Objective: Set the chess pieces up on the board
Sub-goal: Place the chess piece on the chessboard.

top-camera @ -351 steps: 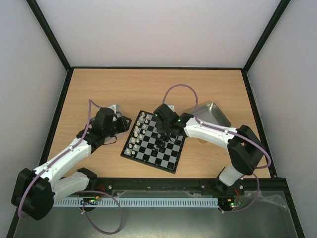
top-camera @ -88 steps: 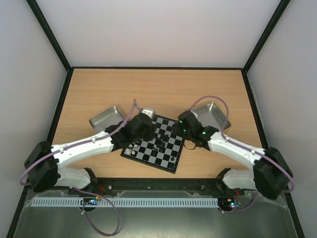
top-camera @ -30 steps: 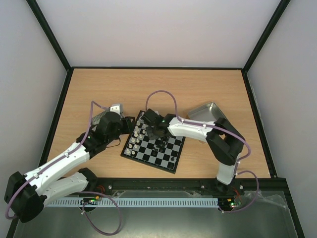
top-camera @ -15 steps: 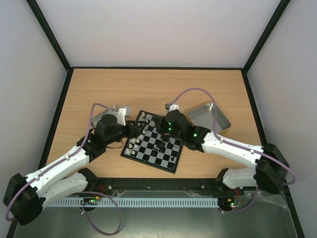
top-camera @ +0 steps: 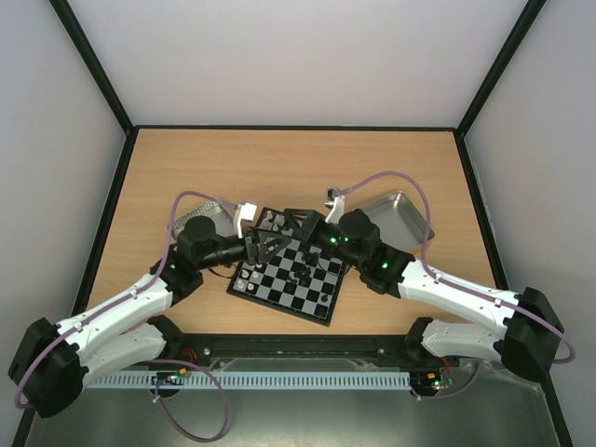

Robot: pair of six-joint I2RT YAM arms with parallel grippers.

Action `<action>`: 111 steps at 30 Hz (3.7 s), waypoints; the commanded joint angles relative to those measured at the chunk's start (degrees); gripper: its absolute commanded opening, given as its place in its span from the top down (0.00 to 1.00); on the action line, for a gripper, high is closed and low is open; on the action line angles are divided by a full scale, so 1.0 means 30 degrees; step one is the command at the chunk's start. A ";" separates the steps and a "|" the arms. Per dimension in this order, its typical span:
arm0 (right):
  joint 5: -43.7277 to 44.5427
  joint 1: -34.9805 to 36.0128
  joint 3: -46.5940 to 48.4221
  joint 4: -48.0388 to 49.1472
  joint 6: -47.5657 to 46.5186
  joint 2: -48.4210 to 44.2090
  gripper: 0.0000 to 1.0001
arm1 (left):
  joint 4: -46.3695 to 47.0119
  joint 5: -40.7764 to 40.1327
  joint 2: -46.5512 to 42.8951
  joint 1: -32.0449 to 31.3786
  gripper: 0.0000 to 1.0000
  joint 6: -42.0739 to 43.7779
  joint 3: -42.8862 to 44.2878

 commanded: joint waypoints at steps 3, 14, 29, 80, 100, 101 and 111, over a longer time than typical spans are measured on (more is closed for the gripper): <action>-0.1015 0.0095 -0.0327 0.1380 0.0161 -0.0275 0.89 | 0.1884 0.1070 0.0535 0.0083 0.41 -0.0867 0.0139; -0.1590 0.0114 -0.0500 0.0648 -0.0812 -0.0626 0.90 | 0.3097 0.0875 0.1027 0.0083 0.58 -0.1974 -0.0035; -0.1527 0.0104 -0.0178 -0.1183 -0.2095 -0.1615 0.84 | 0.0649 0.0914 0.0910 0.0083 0.94 0.1065 0.0951; 0.3697 -0.0267 0.6281 -1.2686 -0.8073 -0.1326 0.97 | -0.4173 -0.2999 -0.0758 0.0023 0.30 1.0492 0.3123; 0.8275 -0.0207 -0.0598 -1.2155 -0.5792 -0.0726 0.98 | -0.9230 -1.4804 -0.4650 0.0665 0.00 0.7813 0.4189; 0.8095 -0.0220 -0.0810 -1.2006 -0.5753 -0.0438 0.98 | -0.9121 -1.4986 -0.4373 0.0756 0.00 0.7941 0.4300; 0.6532 -0.0146 -0.2612 -1.2442 -0.4383 -0.0399 0.98 | -0.5916 -1.4724 -0.3015 0.1290 0.00 0.8347 0.3319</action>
